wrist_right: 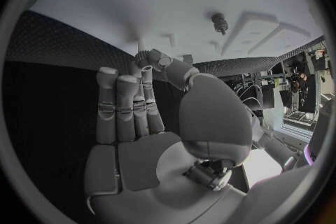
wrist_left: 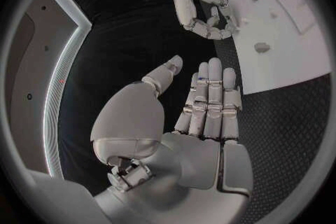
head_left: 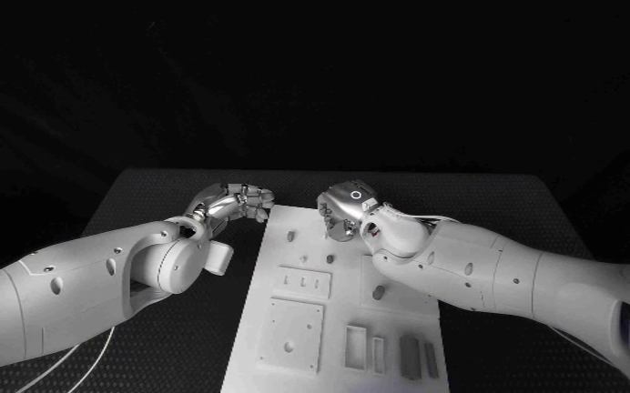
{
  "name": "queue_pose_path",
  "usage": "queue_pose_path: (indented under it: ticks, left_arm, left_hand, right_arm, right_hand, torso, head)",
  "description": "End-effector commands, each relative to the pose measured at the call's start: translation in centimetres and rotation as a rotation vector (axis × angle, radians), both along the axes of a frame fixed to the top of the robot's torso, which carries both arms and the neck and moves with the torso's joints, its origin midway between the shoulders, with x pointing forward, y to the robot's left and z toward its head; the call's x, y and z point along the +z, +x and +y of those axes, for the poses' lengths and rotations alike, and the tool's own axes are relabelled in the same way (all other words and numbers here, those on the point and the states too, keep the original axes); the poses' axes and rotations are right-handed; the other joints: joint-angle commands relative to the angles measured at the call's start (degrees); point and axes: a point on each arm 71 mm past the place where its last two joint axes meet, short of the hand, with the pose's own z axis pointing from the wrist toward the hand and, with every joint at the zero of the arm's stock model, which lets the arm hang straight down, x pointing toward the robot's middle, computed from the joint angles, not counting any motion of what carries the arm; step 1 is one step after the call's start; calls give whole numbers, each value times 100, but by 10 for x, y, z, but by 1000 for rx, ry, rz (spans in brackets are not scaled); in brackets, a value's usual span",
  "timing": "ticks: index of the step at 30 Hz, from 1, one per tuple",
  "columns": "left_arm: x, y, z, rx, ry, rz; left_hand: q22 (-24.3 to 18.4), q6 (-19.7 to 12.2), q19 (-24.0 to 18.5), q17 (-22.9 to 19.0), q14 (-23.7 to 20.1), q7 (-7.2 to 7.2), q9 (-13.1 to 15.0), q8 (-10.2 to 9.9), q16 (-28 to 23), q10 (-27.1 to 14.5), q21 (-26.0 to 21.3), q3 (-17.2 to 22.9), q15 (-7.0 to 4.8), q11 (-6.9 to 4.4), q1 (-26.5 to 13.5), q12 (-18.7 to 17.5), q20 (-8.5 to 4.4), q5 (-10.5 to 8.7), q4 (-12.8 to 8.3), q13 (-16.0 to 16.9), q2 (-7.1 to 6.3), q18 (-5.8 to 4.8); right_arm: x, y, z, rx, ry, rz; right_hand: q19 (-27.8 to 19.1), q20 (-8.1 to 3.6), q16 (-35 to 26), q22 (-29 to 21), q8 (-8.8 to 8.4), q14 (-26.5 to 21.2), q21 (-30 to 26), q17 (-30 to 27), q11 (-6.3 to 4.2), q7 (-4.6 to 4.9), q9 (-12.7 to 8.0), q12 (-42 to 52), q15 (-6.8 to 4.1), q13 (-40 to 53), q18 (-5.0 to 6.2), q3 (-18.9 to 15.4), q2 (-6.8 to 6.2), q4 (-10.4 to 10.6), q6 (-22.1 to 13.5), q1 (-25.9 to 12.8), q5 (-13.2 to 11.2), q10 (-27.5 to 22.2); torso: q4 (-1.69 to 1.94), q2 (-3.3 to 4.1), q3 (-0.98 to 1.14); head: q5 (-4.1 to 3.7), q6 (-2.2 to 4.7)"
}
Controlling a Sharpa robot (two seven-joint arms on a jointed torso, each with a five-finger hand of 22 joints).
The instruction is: Assemble the parts on the task board
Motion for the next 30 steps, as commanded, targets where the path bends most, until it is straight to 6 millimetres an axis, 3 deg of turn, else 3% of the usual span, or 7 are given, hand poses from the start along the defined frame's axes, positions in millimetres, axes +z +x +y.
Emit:
queue_pose_path:
  ticks: [1, 6, 30]
  left_arm:
    - [2, 0, -3, -16, -10, -4]
    - [2, 0, -3, -16, -9, -5]
    - [2, 1, -2, -13, -8, -4]
  left_hand:
    - [7, 0, -26, 7, -15, 44, 0, -38, -21, 16, 24, 24, 19, 27, -58, -27, -30, -31, -3, 6, -17, 28]
    - [8, 0, -26, 8, -15, 44, 0, -39, -22, 16, 24, 26, 19, 28, -59, -30, -30, -31, -3, 7, -17, 28]
    - [9, 2, -27, 11, -16, 44, 2, -40, -23, 18, 25, 31, 20, 29, -64, -39, -29, -32, -3, 9, -18, 28]
  right_arm:
    - [-4, 1, -1, -2, -35, 16]
    - [-5, 1, -2, -3, -45, 27]
    - [-5, -1, -2, 1, -49, 32]
  right_hand:
    - [19, -9, 25, 103, -2, 13, 25, -9, -72, 1, 9, 40, -43, 461, 312, 29, 25, -5, 36, 49, 11, 198]
    - [17, -9, 25, 102, -6, 12, 28, -12, -71, 2, 12, 36, -42, 466, 313, 31, 24, -5, 34, 45, 11, 197]
    - [11, -10, 31, 103, -11, 11, 37, -21, -71, 1, 22, 29, -42, 481, 313, 37, 18, -10, 38, 40, 11, 198]
  torso:
    - [-8, 2, -5]
    - [-25, 9, -9]
    - [-23, 9, -3]
  head:
    - [5, -17]
    - [13, -34]
    - [-3, -44]
